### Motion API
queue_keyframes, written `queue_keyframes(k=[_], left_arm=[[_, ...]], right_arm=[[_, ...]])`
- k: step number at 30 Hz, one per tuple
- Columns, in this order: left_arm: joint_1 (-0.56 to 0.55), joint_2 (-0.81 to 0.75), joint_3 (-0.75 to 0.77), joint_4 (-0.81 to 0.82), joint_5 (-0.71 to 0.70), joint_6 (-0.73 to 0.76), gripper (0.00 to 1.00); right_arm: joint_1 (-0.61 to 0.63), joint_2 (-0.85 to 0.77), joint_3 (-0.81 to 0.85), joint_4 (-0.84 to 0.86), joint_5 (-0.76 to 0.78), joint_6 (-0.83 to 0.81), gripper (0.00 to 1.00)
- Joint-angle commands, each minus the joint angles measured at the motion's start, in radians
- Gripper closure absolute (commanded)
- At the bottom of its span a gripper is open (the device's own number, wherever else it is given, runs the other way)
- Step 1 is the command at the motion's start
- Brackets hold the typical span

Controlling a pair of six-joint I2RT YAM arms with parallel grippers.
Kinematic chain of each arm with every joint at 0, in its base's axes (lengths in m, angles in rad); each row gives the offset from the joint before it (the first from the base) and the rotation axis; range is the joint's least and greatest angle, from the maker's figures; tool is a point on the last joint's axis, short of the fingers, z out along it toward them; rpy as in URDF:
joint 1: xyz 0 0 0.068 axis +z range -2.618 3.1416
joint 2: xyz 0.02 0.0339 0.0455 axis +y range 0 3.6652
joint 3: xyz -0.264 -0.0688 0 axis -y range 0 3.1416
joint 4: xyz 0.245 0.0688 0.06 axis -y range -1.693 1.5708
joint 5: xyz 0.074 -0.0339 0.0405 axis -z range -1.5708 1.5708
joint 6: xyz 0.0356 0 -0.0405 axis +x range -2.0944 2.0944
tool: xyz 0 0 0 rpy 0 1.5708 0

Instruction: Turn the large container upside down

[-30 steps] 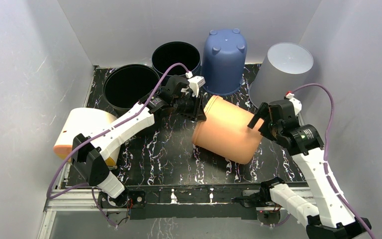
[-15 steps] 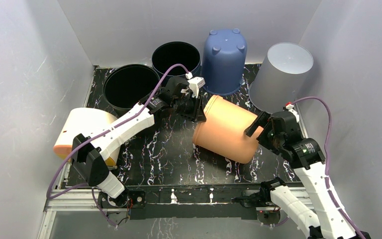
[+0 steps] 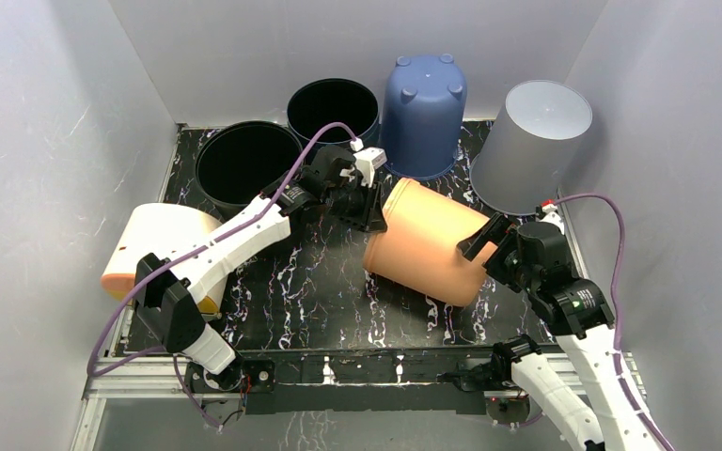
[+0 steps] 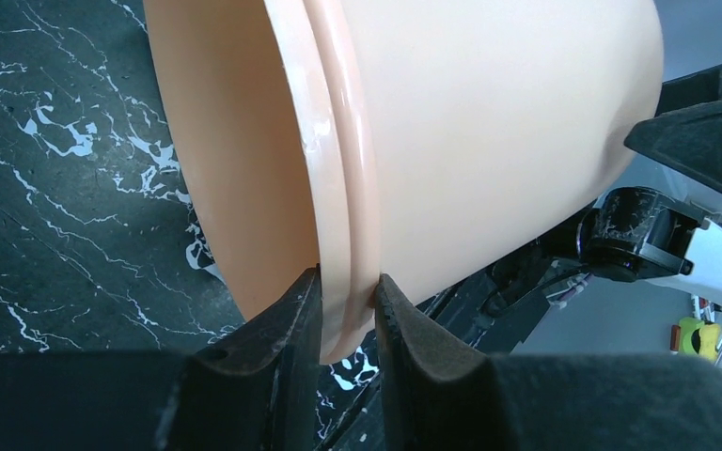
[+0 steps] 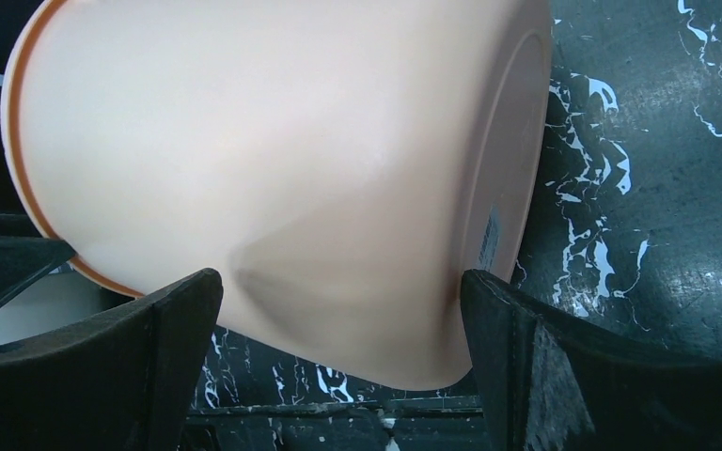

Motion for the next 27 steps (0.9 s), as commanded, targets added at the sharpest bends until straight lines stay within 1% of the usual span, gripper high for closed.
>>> queue_keyframes(k=[1, 8, 14, 22, 27], left_arm=[[0.0, -0.002, -0.031, -0.068, -0.005, 0.032, 1.0], [0.0, 0.019, -0.028, -0.051, 0.032, 0.032, 1.0], [0.0, 0.039, -0.012, -0.024, 0.071, 0.026, 1.0], [0.0, 0.078, 0.02, 0.055, 0.188, -0.025, 1.0], [0.0, 0.095, -0.01, 0.155, 0.274, -0.098, 1.0]], right_arm=[[0.001, -0.03, 0.018, 0.142, -0.061, -0.005, 0.02], [0.001, -0.059, 0.072, 0.231, -0.166, -0.02, 0.02], [0.001, -0.013, 0.148, 0.287, -0.271, -0.039, 0.02], [0.001, 0.08, 0.326, 0.26, -0.309, -0.084, 0.02], [0.0, 0.126, 0.395, 0.23, -0.324, -0.102, 0.02]])
